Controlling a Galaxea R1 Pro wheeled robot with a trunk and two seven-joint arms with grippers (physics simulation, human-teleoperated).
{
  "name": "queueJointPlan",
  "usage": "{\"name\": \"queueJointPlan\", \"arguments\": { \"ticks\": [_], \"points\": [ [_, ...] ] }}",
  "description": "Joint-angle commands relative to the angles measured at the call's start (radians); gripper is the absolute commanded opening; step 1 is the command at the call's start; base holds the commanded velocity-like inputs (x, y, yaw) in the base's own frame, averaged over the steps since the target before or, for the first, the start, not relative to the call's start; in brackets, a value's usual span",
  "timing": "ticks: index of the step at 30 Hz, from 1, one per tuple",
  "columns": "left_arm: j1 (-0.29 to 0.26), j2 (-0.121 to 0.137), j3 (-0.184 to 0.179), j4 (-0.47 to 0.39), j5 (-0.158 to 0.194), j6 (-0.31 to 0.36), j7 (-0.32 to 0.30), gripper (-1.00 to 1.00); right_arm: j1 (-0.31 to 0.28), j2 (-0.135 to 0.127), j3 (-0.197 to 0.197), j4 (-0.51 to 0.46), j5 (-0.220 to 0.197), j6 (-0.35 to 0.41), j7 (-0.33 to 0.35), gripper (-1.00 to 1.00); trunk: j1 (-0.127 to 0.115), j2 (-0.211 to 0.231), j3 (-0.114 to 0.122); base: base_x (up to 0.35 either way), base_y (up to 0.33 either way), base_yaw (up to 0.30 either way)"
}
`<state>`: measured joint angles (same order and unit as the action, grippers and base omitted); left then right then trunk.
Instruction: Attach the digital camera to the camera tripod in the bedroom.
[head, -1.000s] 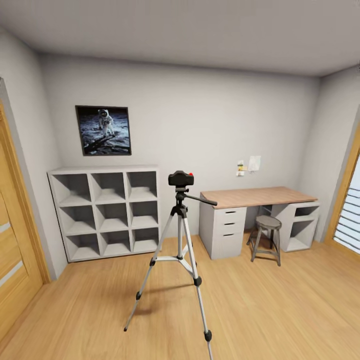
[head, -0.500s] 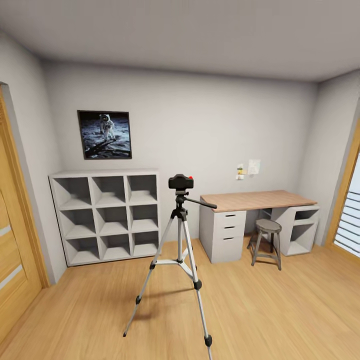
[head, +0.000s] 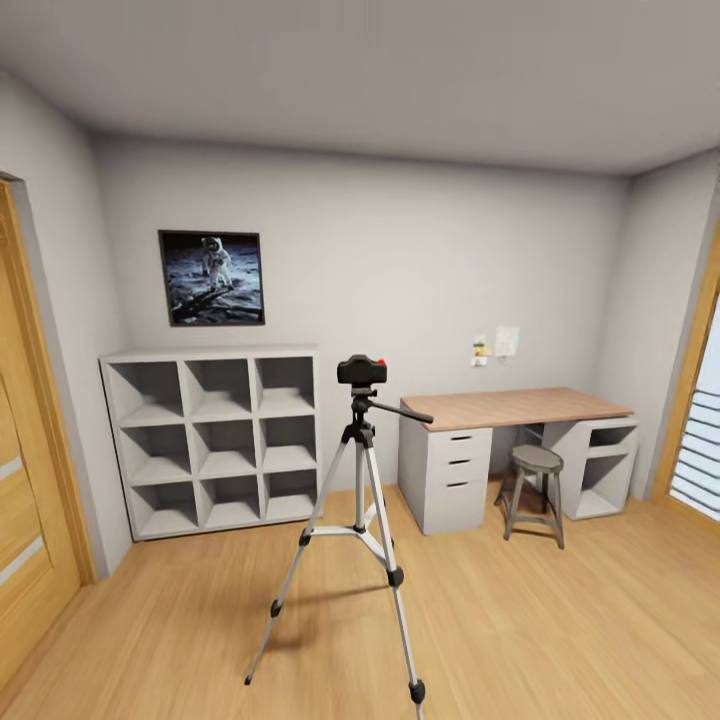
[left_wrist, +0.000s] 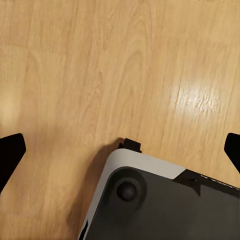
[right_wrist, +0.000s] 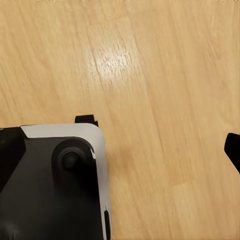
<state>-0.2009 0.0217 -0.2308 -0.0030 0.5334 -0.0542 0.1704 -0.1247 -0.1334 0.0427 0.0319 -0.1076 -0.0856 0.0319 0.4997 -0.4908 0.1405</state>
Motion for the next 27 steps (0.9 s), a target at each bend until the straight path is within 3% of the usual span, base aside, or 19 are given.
{"name": "queueJointPlan", "arguments": {
  "ticks": [1,27],
  "points": [
    [0.0,0.0,-0.008,0.0,0.007,-0.001,0.003,1.0,-0.001,0.0,0.005,0.003,-0.011,-0.006,0.003,1.0,0.0,0.0,0.001,0.0,0.0,0.0],
    [0.0,0.008,-0.011,-0.02,0.003,-0.001,0.003,1.0,-0.001,0.005,0.009,0.002,0.002,0.001,0.006,1.0,0.0,0.0,0.009,0.0,0.0,0.0]
  ]
}}
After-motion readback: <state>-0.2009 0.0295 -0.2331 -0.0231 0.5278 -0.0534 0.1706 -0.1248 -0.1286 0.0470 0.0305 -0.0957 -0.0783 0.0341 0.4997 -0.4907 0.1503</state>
